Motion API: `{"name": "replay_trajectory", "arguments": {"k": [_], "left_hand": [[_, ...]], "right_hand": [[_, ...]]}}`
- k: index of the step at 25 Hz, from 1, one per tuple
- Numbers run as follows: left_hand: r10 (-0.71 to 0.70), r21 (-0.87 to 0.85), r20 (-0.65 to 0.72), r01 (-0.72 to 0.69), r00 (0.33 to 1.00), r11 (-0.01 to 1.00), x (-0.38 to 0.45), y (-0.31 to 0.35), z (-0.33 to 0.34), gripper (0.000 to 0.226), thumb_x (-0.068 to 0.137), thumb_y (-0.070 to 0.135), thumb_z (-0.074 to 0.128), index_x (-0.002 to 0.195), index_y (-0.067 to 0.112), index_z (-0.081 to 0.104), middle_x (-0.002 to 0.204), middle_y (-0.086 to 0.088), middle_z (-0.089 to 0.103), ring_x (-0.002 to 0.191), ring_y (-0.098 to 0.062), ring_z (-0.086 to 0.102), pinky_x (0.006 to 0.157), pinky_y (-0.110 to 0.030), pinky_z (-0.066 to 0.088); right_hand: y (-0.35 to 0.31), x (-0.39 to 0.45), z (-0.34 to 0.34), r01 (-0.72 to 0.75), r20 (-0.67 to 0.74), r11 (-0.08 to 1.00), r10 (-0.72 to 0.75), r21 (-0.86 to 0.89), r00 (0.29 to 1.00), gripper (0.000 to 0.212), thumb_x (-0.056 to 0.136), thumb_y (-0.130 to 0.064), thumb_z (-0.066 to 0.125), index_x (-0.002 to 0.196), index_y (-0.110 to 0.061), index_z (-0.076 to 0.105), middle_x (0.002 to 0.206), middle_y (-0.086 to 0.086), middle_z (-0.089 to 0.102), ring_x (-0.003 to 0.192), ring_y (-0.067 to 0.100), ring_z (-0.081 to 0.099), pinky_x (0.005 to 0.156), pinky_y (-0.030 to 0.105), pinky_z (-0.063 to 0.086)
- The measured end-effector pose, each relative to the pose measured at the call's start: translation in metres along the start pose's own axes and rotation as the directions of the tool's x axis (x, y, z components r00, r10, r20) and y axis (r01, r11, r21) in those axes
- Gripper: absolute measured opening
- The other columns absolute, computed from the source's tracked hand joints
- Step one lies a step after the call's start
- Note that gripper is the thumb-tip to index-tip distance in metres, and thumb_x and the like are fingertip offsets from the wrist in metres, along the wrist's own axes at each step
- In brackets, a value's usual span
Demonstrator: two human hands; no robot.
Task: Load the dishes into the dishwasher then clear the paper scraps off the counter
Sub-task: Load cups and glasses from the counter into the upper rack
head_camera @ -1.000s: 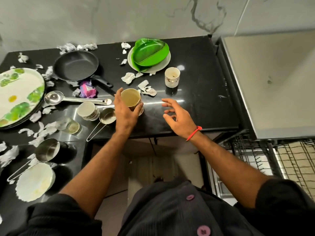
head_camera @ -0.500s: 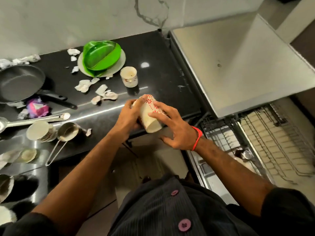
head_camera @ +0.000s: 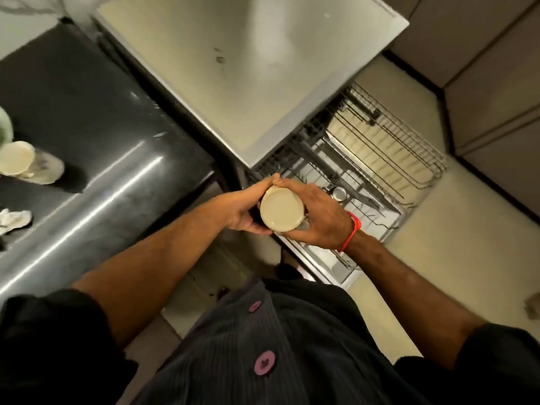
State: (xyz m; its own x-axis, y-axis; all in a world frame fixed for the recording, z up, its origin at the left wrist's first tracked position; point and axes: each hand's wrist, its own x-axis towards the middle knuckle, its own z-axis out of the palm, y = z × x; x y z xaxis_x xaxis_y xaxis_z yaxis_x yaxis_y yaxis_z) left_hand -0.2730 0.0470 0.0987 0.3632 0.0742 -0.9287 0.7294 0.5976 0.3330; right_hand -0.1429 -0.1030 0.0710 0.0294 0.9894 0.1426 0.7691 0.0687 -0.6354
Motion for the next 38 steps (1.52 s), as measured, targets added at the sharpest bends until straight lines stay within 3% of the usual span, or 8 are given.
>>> {"name": "replay_trajectory", "arguments": {"k": [5,10,15,21,26,29,32,38], "left_hand": [[0.024,-0.055,0.03,-0.023,0.999,0.998,0.076,0.039,0.064,0.047,0.101,0.058,0.042,0.124,0.02,0.056,0.124,-0.015,0.06,0.107,-0.031,0.063,0.087,-0.044,0.057],[0.169,0.298,-0.302,-0.075,0.938,0.952,0.127,0.043,0.06,0.06,0.101,0.043,0.054,0.154,0.027,0.032,0.14,-0.007,0.055,0.115,-0.029,0.062,0.079,-0.038,0.058],[0.355,0.514,-0.33,-0.148,0.875,0.845,0.144,0.025,0.034,0.037,0.1,0.036,0.056,0.136,0.026,0.055,0.119,-0.003,0.067,0.105,-0.022,0.067,0.088,-0.042,0.058],[0.411,0.504,-0.295,-0.225,0.863,0.834,0.143,-0.003,0.037,0.026,0.1,0.029,0.059,0.125,0.025,0.062,0.097,0.007,0.068,0.097,-0.016,0.07,0.086,-0.028,0.056],[0.491,0.529,-0.264,-0.301,0.83,0.793,0.136,-0.012,0.032,0.024,0.099,0.025,0.061,0.123,0.022,0.065,0.097,0.012,0.067,0.097,-0.007,0.067,0.095,-0.033,0.056],[0.607,0.581,-0.253,-0.384,0.753,0.718,0.121,-0.019,0.017,0.024,0.099,0.025,0.061,0.122,0.021,0.066,0.101,0.009,0.07,0.093,-0.006,0.067,0.093,-0.031,0.057],[0.738,0.67,-0.236,-0.445,0.632,0.595,0.095,-0.031,0.0,0.024,0.099,0.016,0.061,0.122,0.016,0.068,0.108,0.002,0.073,0.094,-0.004,0.066,0.092,-0.023,0.054],[0.892,0.716,-0.382,-0.532,0.242,0.451,0.017,-0.076,-0.059,0.027,0.091,0.003,0.068,0.117,0.008,0.068,0.107,-0.001,0.072,0.098,-0.008,0.068,0.089,-0.021,0.054]], "right_hand": [[0.103,-0.023,0.011,-0.43,-0.02,0.869,0.448,0.244,0.894,0.091,0.068,-0.04,0.083,0.142,-0.012,0.037,0.134,0.007,0.054,0.121,0.022,0.055,0.098,0.045,0.049],[0.17,-0.008,0.06,-0.652,0.109,0.735,0.644,0.185,0.757,0.095,0.068,-0.031,0.083,0.145,-0.01,0.031,0.143,0.015,0.044,0.126,0.033,0.049,0.103,0.044,0.045],[0.208,-0.005,0.113,-0.646,0.288,0.756,0.645,-0.103,0.708,0.09,0.078,-0.018,0.077,0.15,-0.017,0.023,0.154,0.011,0.028,0.121,0.044,0.051,0.097,0.047,0.049],[0.22,-0.004,0.129,-0.566,0.34,0.801,0.596,-0.196,0.727,0.095,0.079,-0.028,0.077,0.152,-0.025,0.015,0.157,0.008,0.022,0.123,0.046,0.044,0.099,0.055,0.046],[0.216,0.002,0.102,-0.554,0.418,0.799,0.597,-0.233,0.685,0.115,0.076,-0.031,0.08,0.154,-0.036,-0.004,0.164,0.003,0.003,0.144,0.046,0.018,0.116,0.062,0.02],[0.189,0.009,0.083,-0.549,0.161,0.821,0.57,-0.158,0.806,0.095,0.079,-0.031,0.073,0.154,-0.026,0.014,0.156,0.013,0.025,0.139,0.041,0.028,0.113,0.059,0.027],[0.143,0.023,0.077,-0.349,-0.154,0.937,0.347,0.014,0.925,0.05,0.086,-0.016,0.06,0.134,-0.01,0.045,0.124,0.015,0.051,0.112,0.026,0.049,0.096,0.047,0.046],[-0.002,0.088,0.086,0.103,-0.166,0.953,-0.057,0.284,0.984,0.026,0.086,0.007,0.057,0.11,-0.003,0.058,0.102,0.012,0.056,0.093,0.02,0.055,0.087,0.02,0.044]]}}
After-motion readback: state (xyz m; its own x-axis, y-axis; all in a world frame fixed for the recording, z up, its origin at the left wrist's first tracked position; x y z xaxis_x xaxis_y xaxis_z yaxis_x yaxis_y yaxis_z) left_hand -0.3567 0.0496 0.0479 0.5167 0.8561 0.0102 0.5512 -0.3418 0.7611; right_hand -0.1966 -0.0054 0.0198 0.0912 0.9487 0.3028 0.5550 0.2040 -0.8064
